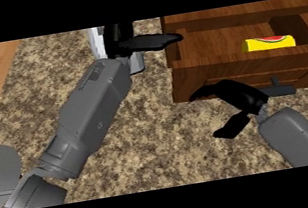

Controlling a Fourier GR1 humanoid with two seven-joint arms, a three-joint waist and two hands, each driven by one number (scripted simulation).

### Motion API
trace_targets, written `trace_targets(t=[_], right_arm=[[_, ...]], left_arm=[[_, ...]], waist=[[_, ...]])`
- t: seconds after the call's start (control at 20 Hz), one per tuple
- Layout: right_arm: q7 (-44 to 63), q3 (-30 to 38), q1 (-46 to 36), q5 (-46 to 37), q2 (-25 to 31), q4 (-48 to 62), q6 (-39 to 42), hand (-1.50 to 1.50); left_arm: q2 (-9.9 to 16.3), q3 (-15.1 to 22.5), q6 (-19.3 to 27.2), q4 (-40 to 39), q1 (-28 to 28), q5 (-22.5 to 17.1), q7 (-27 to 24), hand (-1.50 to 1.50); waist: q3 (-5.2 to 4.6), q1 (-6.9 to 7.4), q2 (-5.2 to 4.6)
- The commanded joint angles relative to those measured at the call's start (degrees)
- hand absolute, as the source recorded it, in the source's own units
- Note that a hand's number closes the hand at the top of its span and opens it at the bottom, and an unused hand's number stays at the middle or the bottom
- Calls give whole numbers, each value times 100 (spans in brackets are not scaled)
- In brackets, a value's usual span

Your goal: Pick up the cup, place it into the drawer and close the drawer

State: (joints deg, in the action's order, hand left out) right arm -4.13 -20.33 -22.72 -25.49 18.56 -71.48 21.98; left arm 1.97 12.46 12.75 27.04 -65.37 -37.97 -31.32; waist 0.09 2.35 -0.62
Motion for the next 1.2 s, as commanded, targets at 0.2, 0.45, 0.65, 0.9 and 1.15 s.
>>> trace_targets(t=[0.2,0.45,0.65,0.9,1.15], right_arm=[[-1126,432,-1271,-504,-397,2787,-958,150],[-1780,1140,-2010,-229,-50,3572,-1197,150],[-1934,1617,-2588,-30,113,4123,-1426,150],[-1668,1963,-3040,182,414,4386,-1346,150],[-1606,2105,-3159,378,642,4314,-1038,150]], left_arm=[[280,51,-380,609,799,7,-52,-150],[663,47,-747,1009,1118,-60,139,-150],[656,105,-779,1169,1313,-49,177,-150],[786,164,-999,1311,1468,-64,323,-150],[862,193,-1128,1456,1557,-83,397,-150]], waist=[[11,353,-40],[17,499,-63],[22,599,-121],[24,789,-173],[19,887,-175]])
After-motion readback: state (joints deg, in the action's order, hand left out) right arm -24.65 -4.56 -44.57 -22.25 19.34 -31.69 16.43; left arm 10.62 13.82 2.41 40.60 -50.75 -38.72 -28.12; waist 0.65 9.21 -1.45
